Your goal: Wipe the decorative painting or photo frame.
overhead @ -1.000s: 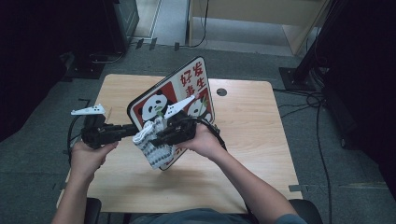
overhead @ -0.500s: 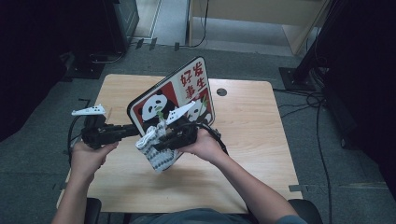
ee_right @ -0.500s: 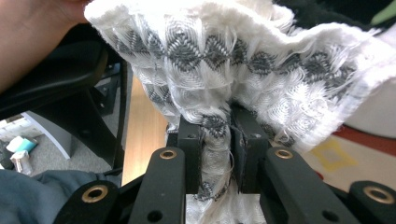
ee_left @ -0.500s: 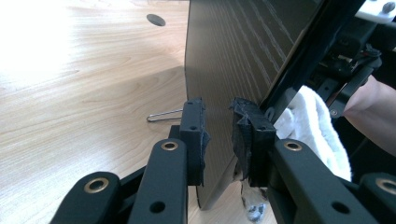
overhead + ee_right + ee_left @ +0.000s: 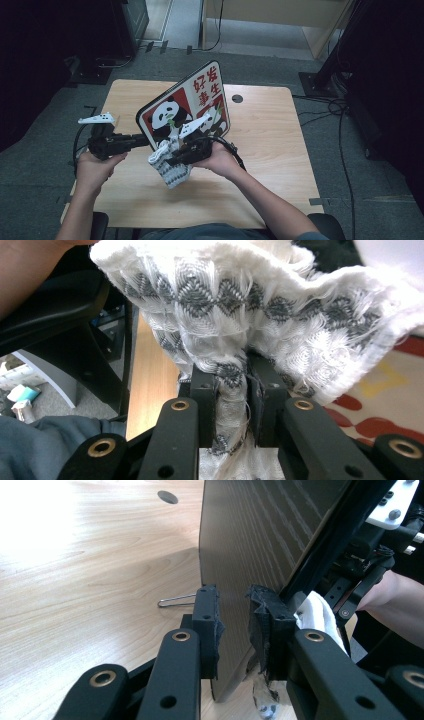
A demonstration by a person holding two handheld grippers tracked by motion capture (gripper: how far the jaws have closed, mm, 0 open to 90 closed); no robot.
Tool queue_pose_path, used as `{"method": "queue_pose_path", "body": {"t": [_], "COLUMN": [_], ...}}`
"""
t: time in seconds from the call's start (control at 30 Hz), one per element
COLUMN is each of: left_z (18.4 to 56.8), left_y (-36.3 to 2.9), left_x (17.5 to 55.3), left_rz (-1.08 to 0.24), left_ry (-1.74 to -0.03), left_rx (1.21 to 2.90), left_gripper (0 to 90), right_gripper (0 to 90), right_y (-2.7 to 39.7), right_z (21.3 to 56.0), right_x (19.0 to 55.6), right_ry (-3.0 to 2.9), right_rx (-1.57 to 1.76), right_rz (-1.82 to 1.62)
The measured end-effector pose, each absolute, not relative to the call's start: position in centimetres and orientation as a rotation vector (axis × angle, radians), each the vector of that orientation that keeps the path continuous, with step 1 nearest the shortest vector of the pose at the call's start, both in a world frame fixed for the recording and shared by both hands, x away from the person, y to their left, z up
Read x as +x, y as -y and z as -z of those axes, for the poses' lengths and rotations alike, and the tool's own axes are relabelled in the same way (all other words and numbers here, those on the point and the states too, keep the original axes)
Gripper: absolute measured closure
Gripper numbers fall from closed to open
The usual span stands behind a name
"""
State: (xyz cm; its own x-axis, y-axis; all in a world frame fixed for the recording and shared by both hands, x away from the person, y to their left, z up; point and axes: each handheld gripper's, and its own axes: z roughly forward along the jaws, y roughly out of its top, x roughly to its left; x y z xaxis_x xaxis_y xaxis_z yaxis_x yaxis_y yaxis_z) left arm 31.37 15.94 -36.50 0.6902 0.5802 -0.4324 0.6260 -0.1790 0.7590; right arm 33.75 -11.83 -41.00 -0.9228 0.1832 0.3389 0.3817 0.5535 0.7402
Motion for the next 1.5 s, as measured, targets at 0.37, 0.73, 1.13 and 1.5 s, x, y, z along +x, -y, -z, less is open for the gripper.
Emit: {"method": "queue_pose_path", "body": {"t": [0.37, 0.73, 1.13, 1.5], "left_z": [36.6, 36.7, 36.7, 36.7], "left_y": [-16.0, -15.9, -15.9, -15.9], "left_x": [31.4, 31.4, 31.3, 31.2], "left_rz": [0.053, 0.052, 0.060, 0.052], "left_ry": [-0.944, -0.945, -0.951, -0.951], "left_rx": [1.852, 1.851, 1.848, 1.852], "left_gripper": [74.0, 73.4, 72.5, 71.7], "right_gripper": [76.9, 76.9, 76.9, 76.9], "right_y": [12.0, 12.3, 12.8, 12.8], "right_z": [42.4, 44.0, 45.6, 46.7], "right_x": [33.5, 33.1, 32.9, 32.5], "right_ry": [2.580, 2.586, 2.598, 2.614], "right_rx": [-0.472, -0.483, -0.509, -0.501], "right_rz": [1.272, 1.242, 1.204, 1.162]}}
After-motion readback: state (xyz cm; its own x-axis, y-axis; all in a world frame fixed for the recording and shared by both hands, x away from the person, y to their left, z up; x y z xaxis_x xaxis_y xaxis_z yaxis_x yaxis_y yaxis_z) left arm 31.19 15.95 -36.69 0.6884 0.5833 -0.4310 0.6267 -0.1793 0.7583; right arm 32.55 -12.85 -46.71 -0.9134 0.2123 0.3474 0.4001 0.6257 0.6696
